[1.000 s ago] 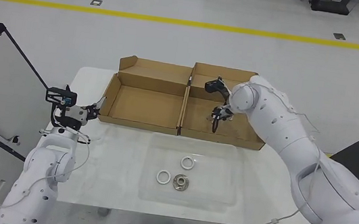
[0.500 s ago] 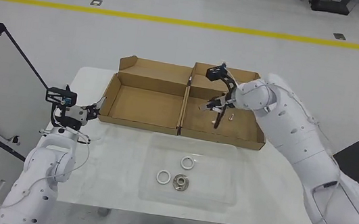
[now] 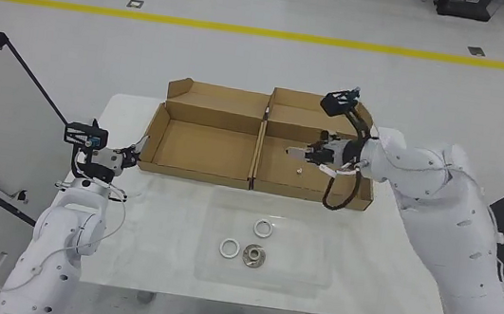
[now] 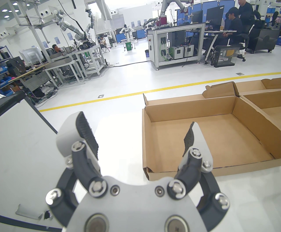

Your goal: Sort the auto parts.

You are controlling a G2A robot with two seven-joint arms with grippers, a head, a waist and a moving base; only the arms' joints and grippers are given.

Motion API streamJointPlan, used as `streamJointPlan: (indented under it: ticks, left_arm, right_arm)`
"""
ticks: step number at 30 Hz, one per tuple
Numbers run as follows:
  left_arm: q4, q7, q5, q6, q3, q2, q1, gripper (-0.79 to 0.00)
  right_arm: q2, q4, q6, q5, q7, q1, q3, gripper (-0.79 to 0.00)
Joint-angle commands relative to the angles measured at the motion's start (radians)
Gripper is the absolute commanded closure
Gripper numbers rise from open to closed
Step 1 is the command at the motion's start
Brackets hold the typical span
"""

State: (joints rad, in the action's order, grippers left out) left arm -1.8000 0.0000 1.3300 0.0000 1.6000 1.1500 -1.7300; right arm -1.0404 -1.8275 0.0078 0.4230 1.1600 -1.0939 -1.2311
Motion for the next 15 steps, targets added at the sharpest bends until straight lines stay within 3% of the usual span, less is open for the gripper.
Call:
streamJointPlan:
  ticks: [1, 15]
  left_arm:
    - [0.000, 0.000, 0.000, 0.000, 0.000, 0.000, 0.000, -0.785]
    - [0.000, 0.000, 0.000, 0.000, 0.000, 0.000, 0.000, -0.785]
  right_arm:
    - [0.008, -0.043, 0.002, -0.028, 0.004, -0.047, -0.046, -0.785]
    - [0.037, -0.167, -0.047, -0.473, -0.006, -0.323, -0.362, -0.785]
